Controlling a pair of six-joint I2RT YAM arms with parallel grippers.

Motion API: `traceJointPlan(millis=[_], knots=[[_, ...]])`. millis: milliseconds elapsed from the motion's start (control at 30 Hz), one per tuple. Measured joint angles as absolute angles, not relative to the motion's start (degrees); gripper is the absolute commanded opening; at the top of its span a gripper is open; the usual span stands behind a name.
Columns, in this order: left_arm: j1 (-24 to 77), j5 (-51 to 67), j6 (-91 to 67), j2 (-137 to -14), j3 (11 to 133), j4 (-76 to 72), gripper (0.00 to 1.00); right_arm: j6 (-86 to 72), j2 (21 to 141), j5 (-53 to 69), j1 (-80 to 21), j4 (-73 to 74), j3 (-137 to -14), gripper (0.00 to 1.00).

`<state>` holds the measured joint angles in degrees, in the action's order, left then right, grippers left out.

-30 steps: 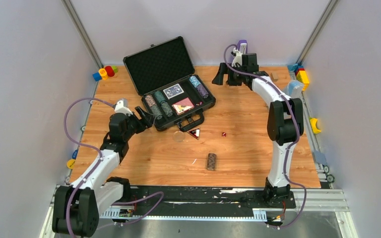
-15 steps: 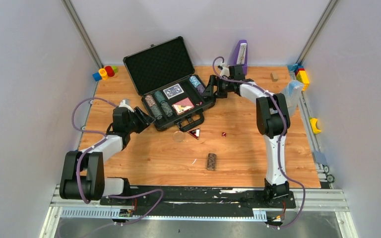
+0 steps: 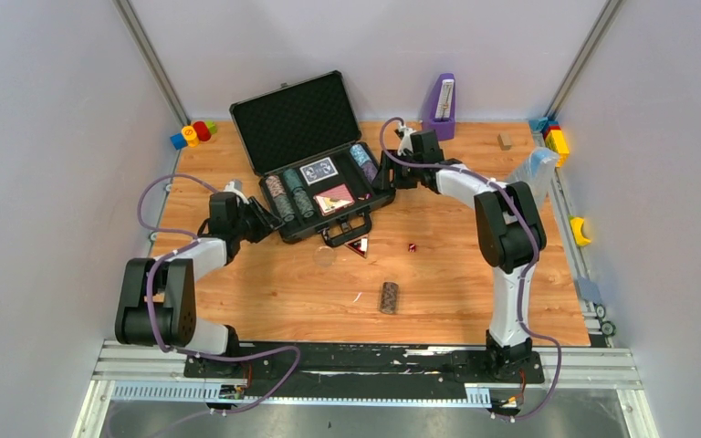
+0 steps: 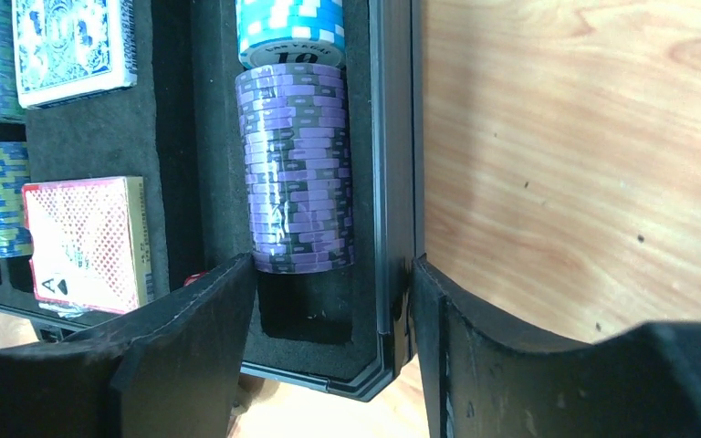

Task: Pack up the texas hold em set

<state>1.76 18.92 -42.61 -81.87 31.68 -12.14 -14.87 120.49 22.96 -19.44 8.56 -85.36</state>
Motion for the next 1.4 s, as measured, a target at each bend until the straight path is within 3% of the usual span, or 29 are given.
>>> traceJointPlan(millis=[567,700,800,900,1067,1200,1400], knots=[[3.99,11.84,-37.67,-68.93,27.51,-0.36,0.37,-15.09,105.91,15.07,-25.74,7.77,-67.20,0.37],[5.87,10.52,-37.15,-65.87,25.78,0.69,0.37,-15.53,100.88,13.72,-26.26,8.95,-62.13,0.50],[6.48,10.41,-37.10,-64.01,24.86,1.52,0.39,-16.45,98.08,13.17,-26.76,10.39,-59.59,0.75],[7.81,11.33,-37.06,-61.93,24.58,3.84,0.52,-17.43,94.59,13.98,-28.62,13.63,-57.89,0.78],[12.38,11.79,-35.83,-54.78,24.82,12.03,0.75,-18.09,87.42,12.86,-30.76,16.60,-53.43,0.67],[16.40,9.58,-35.31,-49.93,26.68,16.82,0.97,-18.37,87.15,9.26,-30.98,17.98,-51.59,0.64],[24.03,2.13,-34.98,-49.28,29.69,21.58,1.00,-19.00,89.91,3.68,-31.00,19.66,-51.31,0.59]])
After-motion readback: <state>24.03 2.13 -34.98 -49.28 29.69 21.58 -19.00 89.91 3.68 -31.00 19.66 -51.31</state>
